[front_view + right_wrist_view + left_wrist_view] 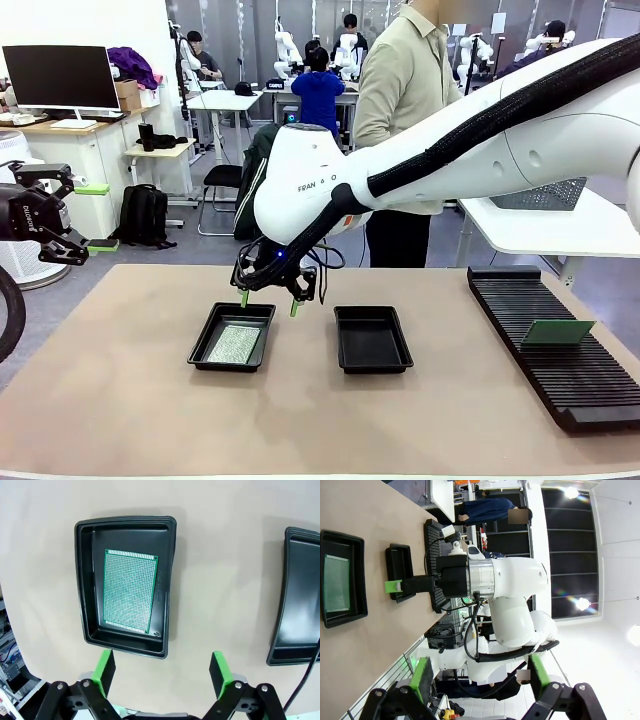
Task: Inspect and transfer BCBs to ESD trays.
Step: Pick up the ESD tray and place it on the left side of the table.
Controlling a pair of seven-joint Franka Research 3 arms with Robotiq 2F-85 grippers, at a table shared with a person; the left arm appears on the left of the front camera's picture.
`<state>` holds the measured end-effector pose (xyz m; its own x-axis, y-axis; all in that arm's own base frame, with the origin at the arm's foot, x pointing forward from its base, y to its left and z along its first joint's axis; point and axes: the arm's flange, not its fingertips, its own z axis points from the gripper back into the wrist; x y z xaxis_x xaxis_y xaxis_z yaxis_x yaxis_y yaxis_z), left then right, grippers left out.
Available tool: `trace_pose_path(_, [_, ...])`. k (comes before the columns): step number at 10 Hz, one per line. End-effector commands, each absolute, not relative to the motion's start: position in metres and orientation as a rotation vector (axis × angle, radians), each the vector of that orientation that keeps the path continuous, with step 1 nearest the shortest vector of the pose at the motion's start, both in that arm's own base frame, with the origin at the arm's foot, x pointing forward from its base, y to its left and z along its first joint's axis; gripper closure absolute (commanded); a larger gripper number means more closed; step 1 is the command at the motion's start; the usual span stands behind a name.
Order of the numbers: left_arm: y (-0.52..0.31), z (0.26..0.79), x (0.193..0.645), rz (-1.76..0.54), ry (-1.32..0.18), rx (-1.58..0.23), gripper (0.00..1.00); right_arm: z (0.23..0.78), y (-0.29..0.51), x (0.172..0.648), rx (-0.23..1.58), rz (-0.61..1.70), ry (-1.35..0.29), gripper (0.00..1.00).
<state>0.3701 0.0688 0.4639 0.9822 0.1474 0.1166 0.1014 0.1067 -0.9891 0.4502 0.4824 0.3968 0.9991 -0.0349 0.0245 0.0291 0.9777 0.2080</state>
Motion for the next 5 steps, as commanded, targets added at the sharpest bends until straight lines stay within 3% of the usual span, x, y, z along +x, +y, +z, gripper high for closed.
trace_pose_path(1, [0.069, 0.464, 0.369, 0.036, -0.205, -1.469, 0.00, 0.396, 0.483, 0.451, 0.227, -0.034, -0.019, 0.00])
trace_pose_path(3, [0.069, 0.464, 0.370, 0.034, -0.204, -1.467, 0.00, 0.397, 0.482, 0.450, 0.209, -0.032, -0.028, 0.00])
trace_pose_path(5, [0.066, 0.472, 0.385, 0.111, -0.173, -1.332, 0.00, 0.419, 0.454, 0.432, 0.326, -0.078, -0.072, 0.00])
